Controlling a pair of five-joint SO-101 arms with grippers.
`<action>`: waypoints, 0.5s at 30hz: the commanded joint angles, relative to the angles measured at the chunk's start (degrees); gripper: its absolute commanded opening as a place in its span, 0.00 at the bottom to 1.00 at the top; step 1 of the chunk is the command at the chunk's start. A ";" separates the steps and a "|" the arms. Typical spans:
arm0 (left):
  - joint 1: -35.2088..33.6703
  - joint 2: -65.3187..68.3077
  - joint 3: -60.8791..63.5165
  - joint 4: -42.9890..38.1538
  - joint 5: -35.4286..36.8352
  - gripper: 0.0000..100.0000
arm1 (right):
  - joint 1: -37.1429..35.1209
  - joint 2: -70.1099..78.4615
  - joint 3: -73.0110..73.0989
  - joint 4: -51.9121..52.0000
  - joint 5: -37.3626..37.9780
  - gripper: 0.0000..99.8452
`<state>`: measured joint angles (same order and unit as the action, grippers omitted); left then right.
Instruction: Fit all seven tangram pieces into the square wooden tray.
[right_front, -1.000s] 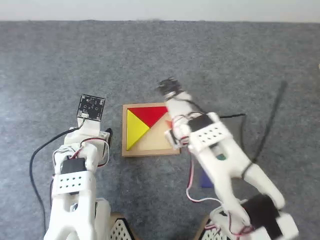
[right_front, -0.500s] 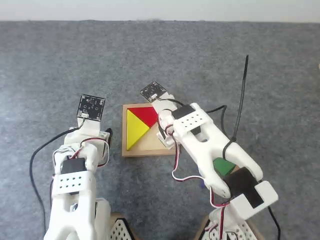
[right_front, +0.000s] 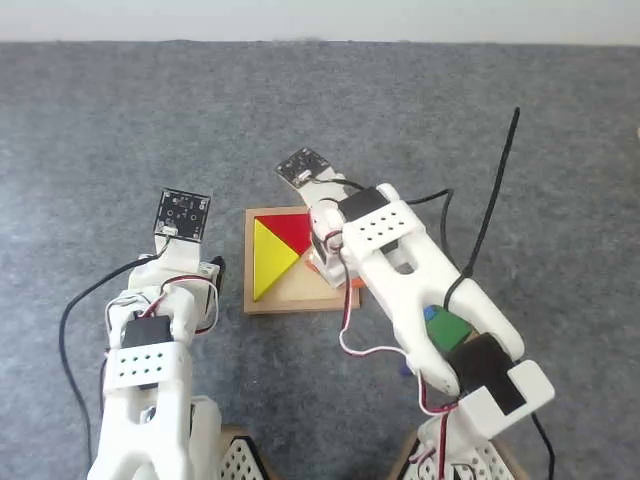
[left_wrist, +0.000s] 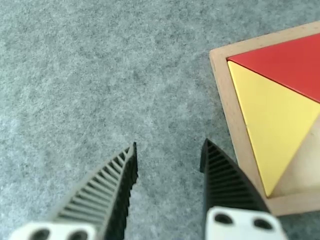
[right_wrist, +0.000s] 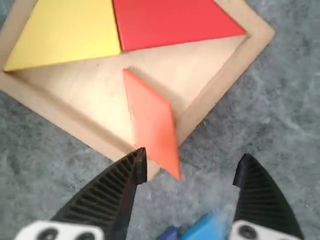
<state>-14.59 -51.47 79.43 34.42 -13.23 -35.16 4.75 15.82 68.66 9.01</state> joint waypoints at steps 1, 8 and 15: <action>0.44 -1.76 -0.57 0.44 -0.62 0.21 | -3.74 0.22 -2.99 0.66 -4.66 0.28; 0.35 -1.76 -0.57 0.44 -0.53 0.21 | -0.57 11.65 -8.09 -0.66 -5.19 0.29; 0.35 -1.76 -0.57 0.44 -0.62 0.21 | 1.63 19.74 -15.56 4.00 -4.48 0.28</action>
<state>-14.59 -51.47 79.43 34.42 -13.23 -34.55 23.74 4.84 70.42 3.82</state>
